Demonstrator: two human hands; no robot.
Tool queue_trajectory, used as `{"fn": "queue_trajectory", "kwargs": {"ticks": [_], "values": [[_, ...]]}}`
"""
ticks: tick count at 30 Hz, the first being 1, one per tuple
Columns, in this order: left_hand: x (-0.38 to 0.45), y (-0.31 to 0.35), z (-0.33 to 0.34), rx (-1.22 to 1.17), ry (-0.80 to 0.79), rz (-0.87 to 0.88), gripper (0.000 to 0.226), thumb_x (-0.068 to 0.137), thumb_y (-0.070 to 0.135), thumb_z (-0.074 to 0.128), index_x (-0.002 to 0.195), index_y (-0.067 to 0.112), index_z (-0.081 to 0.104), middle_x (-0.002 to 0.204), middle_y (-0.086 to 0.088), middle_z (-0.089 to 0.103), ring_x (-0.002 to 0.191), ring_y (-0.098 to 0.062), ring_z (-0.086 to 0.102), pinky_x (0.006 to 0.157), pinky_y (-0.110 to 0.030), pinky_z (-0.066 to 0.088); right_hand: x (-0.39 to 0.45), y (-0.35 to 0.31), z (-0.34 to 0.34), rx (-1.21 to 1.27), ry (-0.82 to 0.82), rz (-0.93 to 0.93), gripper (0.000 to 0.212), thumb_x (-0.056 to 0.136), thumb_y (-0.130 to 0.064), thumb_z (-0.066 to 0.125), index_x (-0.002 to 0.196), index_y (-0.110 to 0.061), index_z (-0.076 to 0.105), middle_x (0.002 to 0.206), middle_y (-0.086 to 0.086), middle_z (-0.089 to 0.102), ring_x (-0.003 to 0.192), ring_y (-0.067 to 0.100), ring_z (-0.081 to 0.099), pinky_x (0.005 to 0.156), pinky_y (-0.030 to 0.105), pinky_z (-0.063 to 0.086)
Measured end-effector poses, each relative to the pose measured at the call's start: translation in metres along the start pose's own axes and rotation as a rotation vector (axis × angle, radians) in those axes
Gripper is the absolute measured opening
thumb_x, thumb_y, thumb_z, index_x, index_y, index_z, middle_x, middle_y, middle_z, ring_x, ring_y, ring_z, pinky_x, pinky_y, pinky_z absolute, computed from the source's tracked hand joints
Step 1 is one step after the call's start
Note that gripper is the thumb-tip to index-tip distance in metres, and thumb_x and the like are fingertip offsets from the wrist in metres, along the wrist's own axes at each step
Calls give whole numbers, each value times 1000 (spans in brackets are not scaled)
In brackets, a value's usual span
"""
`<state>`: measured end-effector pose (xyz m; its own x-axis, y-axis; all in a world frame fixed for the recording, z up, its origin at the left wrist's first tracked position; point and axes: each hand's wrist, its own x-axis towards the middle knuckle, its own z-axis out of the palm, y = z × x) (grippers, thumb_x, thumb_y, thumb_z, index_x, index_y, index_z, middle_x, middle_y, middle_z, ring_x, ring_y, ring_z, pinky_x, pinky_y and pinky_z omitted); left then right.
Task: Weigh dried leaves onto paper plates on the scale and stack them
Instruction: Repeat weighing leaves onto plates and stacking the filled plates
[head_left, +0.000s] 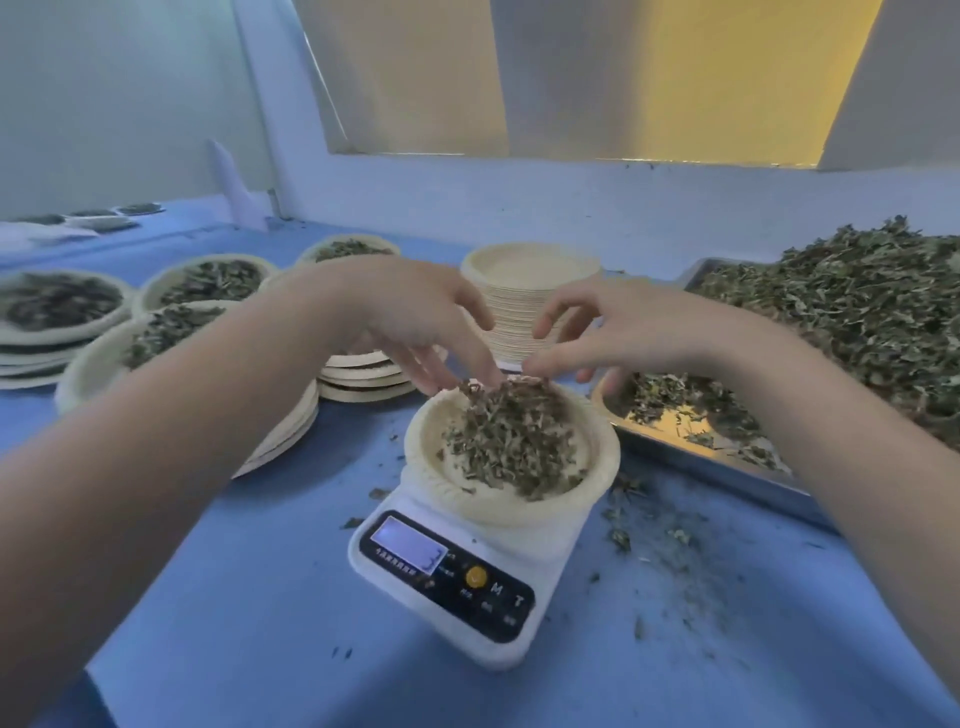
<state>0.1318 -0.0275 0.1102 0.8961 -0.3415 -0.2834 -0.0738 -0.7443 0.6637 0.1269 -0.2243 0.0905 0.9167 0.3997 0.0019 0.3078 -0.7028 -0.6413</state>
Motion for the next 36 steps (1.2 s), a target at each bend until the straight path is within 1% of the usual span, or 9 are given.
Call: {"fn": "queue_trajectory", "kwargs": {"ticks": [5,8,13,21,25,27,30,32,36], "values": [[0,-10,1,-36,52,75,43,72,21,77,112,18,62,93,0,66,83,-18,71,67,-24,57,4,0,6,-47,38,-19,37,75,-48,72,102,-26,62,101,-4,63,61,2,67,48,15,49],[3,-10,5,-39,60,101,33,77,22,75,108,20,65,93,1,69,81,-13,71,68,-23,57,5,0,9,-39,45,-26,34,74,-49,72,100,-29,62,99,-7,63,57,0,65,44,12,44],[7,-7,14,-53,78,139,32,74,25,77,103,19,67,91,1,69,78,-11,71,70,-24,58,7,4,11,-61,33,-24,37,74,-51,70,103,-30,61,100,-8,63,64,0,67,47,13,46],[16,-6,25,-58,112,152,29,77,18,76,103,12,65,87,0,67,76,-13,68,71,-25,57,10,12,14,-65,41,-28,34,76,-44,71,102,-24,62,97,-8,66,60,-2,64,47,12,46],[23,1,31,-85,130,168,27,77,16,75,101,9,65,88,-5,68,81,-20,68,80,-29,57,7,19,10,-55,75,-22,31,79,-42,71,102,-22,64,97,-6,67,53,-5,62,45,8,42],[27,6,35,-88,144,191,25,77,16,75,99,8,65,85,-3,67,72,-15,68,74,-24,57,3,25,6,-49,93,-13,30,79,-42,71,101,-23,64,98,-7,67,55,-4,63,47,9,45],[37,14,44,-110,160,229,24,78,13,75,98,3,65,83,-7,67,60,-8,65,66,-18,56,-2,35,0,-71,114,7,29,79,-43,70,100,-25,64,96,-10,68,63,2,67,57,17,54],[45,22,52,-101,171,237,24,78,12,74,98,2,65,84,-11,67,62,-11,64,71,-23,57,-7,44,-5,-52,138,30,27,79,-40,71,99,-24,65,91,-10,69,65,6,68,58,20,56],[60,41,69,-69,153,284,24,76,11,74,96,0,65,81,-10,63,66,-16,60,77,-32,56,-18,60,-16,-81,177,62,19,82,-36,69,94,-23,65,69,-12,66,54,-1,63,50,15,51]]}}
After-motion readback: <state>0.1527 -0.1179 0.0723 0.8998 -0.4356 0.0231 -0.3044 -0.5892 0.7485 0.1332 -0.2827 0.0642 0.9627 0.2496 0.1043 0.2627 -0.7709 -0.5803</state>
